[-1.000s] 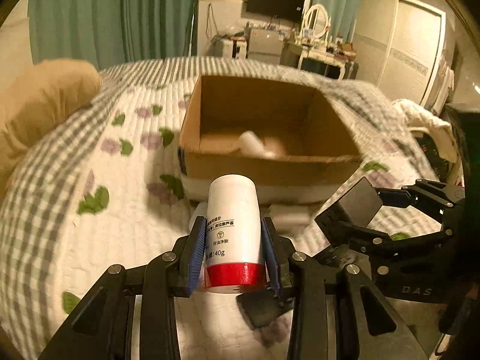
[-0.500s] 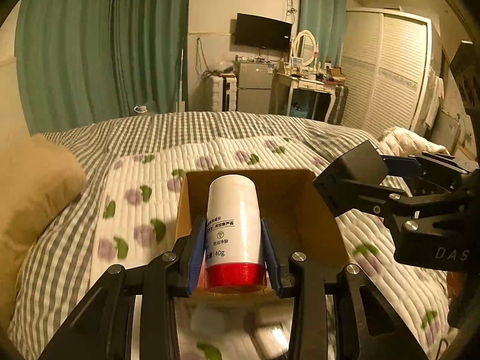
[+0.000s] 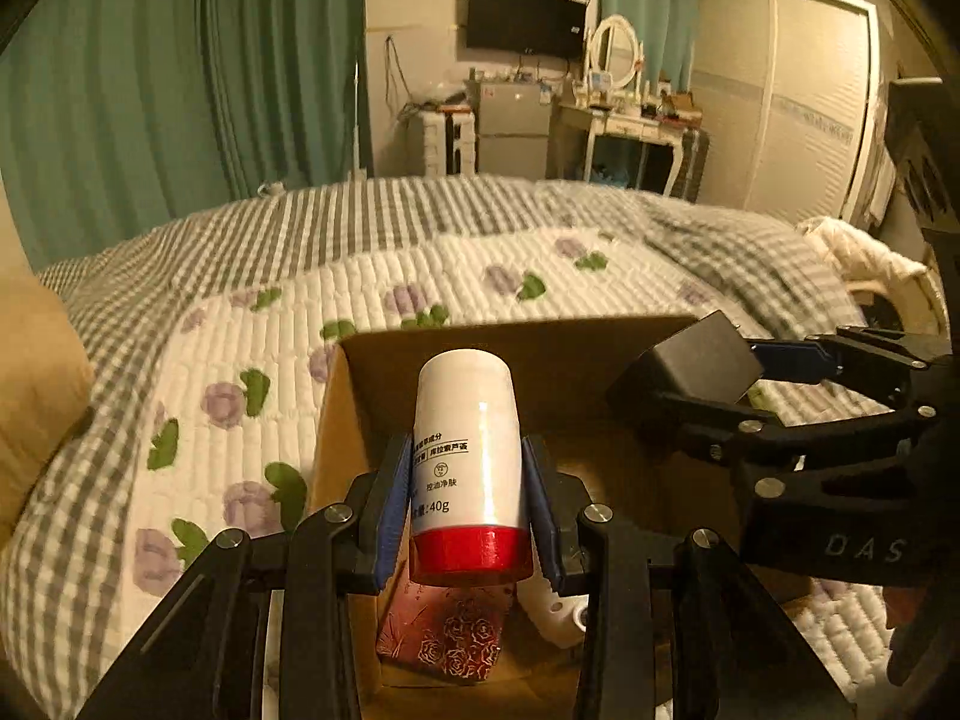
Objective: Organize rigid objects
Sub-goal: 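Drop the lotion bottle into the box with left gripper while right drops the power bank, then grasp the black TV remote with the right gripper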
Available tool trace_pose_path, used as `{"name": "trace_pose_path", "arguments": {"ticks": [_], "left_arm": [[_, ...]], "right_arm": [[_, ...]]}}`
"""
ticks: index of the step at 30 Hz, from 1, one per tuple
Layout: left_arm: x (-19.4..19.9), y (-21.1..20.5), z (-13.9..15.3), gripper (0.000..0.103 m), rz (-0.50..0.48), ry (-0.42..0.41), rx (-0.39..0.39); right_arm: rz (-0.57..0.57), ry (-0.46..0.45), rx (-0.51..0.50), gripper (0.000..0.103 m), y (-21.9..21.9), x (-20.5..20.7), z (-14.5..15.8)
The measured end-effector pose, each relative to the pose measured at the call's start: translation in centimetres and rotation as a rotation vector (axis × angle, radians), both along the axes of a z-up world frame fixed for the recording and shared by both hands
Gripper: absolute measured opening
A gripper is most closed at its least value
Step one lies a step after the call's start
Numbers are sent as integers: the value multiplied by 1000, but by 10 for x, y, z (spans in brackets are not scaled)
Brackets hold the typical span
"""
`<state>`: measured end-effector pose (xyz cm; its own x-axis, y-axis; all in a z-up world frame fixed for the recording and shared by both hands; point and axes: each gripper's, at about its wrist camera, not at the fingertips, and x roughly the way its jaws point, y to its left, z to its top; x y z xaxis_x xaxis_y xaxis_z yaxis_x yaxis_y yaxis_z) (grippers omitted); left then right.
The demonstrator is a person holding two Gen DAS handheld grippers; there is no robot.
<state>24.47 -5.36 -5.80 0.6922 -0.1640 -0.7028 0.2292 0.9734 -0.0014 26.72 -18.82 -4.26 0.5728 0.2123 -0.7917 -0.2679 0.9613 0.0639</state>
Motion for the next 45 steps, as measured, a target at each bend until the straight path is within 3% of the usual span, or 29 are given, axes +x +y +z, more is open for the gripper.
{"name": "trace_pose_path", "arguments": {"ticks": [4,10,12,13,15,18,20,24,27,30,36,41,45], "left_arm": [[8,-1,-18,36,-6,54,7],[11,-7,-27,39,1,61,17],[8,-6,-25,45,6,54,8],[6,-5,-23,52,4,53,7],[-1,-2,-17,65,13,50,14],[-18,7,-5,75,35,43,11],[-33,15,4,87,49,39,-5],[-69,30,22,95,72,6,-13],[-101,41,30,103,90,-9,-4],[-129,48,31,103,108,-7,13],[-172,57,13,103,155,4,48],[-194,65,-10,103,177,36,52],[-202,67,-22,103,192,21,114]], "right_arm": [[-7,26,14,67,-5,10,-16],[-17,13,23,67,-8,16,-20],[-31,-7,46,68,-11,16,-14],[-36,-26,54,68,-13,14,-9],[-42,-72,63,78,-17,6,8],[-32,-109,57,79,-21,-9,31],[-22,-135,35,80,-23,-25,45],[23,-187,-11,92,-22,-71,67],[62,-197,-41,92,-17,-104,69],[116,-175,-61,92,-9,-138,60],[255,-86,-114,92,13,-187,11],[361,-6,-173,92,36,-207,-33],[432,48,-235,92,57,-215,-64]]}}
